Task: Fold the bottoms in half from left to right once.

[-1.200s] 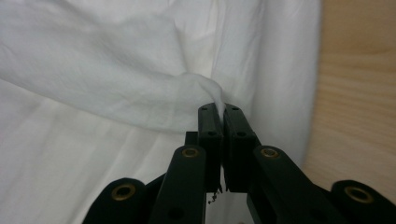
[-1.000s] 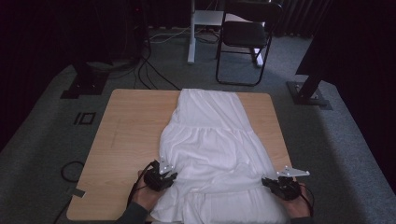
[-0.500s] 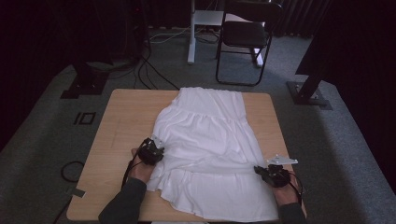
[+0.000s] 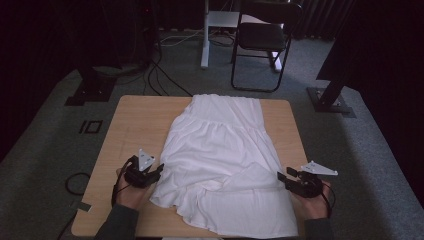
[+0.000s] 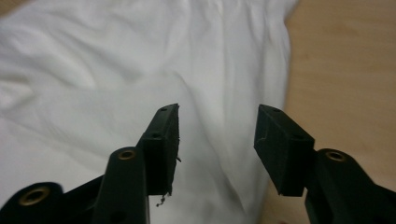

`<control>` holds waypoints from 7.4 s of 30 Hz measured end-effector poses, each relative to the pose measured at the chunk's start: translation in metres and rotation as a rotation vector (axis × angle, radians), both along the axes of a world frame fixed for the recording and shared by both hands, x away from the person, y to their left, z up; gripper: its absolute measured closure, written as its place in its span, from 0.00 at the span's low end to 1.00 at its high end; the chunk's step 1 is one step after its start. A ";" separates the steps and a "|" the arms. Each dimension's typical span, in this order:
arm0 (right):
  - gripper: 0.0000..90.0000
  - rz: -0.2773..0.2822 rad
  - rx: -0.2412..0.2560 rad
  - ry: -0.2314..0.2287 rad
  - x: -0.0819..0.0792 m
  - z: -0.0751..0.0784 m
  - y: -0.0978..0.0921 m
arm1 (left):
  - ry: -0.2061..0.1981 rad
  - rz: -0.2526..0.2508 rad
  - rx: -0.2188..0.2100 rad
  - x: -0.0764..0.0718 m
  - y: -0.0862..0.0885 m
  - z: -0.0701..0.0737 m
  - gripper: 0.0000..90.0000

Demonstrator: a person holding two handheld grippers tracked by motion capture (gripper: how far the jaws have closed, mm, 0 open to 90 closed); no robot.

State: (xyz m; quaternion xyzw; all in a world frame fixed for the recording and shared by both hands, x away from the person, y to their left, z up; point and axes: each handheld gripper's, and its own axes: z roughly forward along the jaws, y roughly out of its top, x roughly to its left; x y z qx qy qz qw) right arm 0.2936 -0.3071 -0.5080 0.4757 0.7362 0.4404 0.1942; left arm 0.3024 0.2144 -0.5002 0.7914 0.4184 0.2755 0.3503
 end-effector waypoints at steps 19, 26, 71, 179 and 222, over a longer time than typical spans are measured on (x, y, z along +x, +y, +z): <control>0.84 0.141 -0.058 0.198 0.047 -0.034 0.049 | 0.179 -0.082 0.034 -0.048 0.008 -0.051 0.50; 0.99 0.141 0.038 0.048 -0.019 -0.006 0.006 | 0.087 -0.058 -0.088 -0.058 0.030 -0.028 0.97; 0.67 -0.054 -0.040 0.100 0.112 -0.036 0.013 | 0.229 0.055 -0.095 0.127 -0.011 -0.038 0.56; 0.96 -0.020 -0.115 0.134 0.038 -0.052 0.048 | 0.202 -0.031 -0.173 0.039 -0.020 -0.054 0.92; 0.99 -0.127 -0.139 0.003 0.143 0.007 0.074 | 0.156 -0.046 -0.169 -0.009 -0.019 -0.060 0.64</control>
